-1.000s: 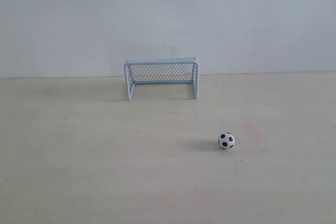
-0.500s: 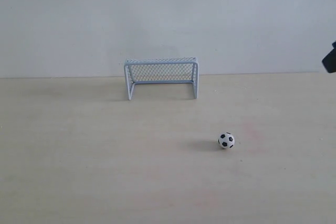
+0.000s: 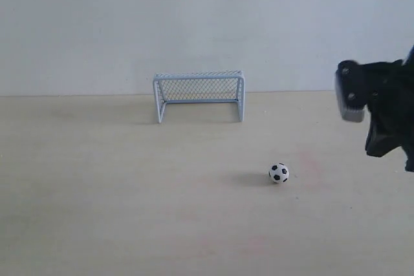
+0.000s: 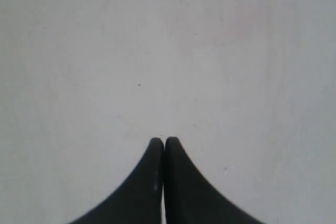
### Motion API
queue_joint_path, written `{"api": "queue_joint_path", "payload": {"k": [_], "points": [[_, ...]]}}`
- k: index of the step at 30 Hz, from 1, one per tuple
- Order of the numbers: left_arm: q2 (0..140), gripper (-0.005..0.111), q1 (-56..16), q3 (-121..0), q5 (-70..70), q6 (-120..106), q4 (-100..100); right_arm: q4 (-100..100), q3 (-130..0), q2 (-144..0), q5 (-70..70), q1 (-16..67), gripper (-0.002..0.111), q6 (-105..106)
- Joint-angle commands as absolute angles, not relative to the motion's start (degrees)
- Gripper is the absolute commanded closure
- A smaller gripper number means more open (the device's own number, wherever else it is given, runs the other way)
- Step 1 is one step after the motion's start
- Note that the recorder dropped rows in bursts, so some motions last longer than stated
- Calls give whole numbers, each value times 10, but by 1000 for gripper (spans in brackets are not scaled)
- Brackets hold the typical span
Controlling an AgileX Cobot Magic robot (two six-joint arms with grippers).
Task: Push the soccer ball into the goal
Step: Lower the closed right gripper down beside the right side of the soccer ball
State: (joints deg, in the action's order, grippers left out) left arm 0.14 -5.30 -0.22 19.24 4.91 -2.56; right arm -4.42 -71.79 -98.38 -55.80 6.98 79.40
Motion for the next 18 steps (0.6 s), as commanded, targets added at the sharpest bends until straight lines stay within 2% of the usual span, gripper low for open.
{"api": "queue_joint_path", "payload": {"k": [1,6,14,18], "points": [[0,102,-51,0,188,48,-24,78,-721,-1023,-483,134,109,800],[0,102,-51,0,188,48,-24,99,-721,-1056,-447,167,109,853],[0,102,-51,0,188,48,-24,-36,-721,-1096,-447,167,109,936],[0,102,-51,0,188,48,-24,-56,-748,-1110,-516,167,109,932]]}}
